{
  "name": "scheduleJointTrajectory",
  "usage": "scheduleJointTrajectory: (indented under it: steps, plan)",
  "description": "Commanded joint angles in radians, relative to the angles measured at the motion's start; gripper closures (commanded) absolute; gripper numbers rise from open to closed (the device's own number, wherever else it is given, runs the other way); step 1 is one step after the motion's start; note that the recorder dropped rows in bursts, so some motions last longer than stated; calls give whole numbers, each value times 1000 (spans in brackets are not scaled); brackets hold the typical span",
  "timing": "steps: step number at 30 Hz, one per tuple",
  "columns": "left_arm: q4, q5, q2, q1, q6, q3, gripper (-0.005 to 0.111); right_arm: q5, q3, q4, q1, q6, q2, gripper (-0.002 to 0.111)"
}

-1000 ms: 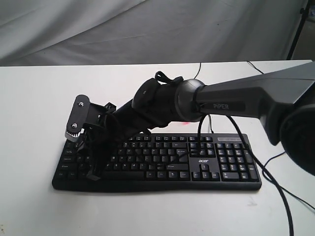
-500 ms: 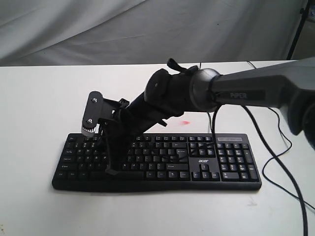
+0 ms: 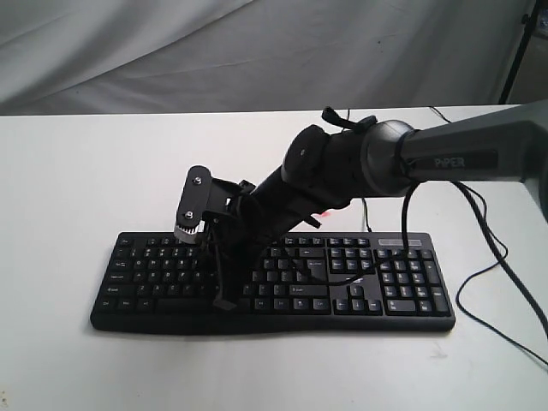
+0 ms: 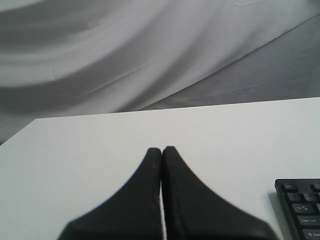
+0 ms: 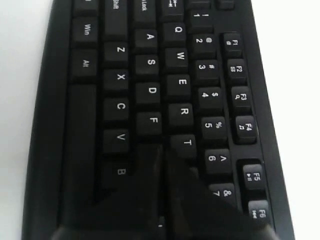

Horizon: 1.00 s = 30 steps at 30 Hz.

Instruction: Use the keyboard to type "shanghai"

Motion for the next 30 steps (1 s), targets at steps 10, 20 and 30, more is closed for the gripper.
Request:
scheduleJointTrajectory:
  steps: [10,20,30]
  plan:
    - [-1,-3,3,-4,-3,5,106,15,6,39,-19,-32,-16,108]
    - [-1,-3,3,-4,-3,5,106,36,6,31,-19,-42,-14,108]
    - [-1,-3,3,-4,-3,5,106,42,6,31,-19,-62,-1,108]
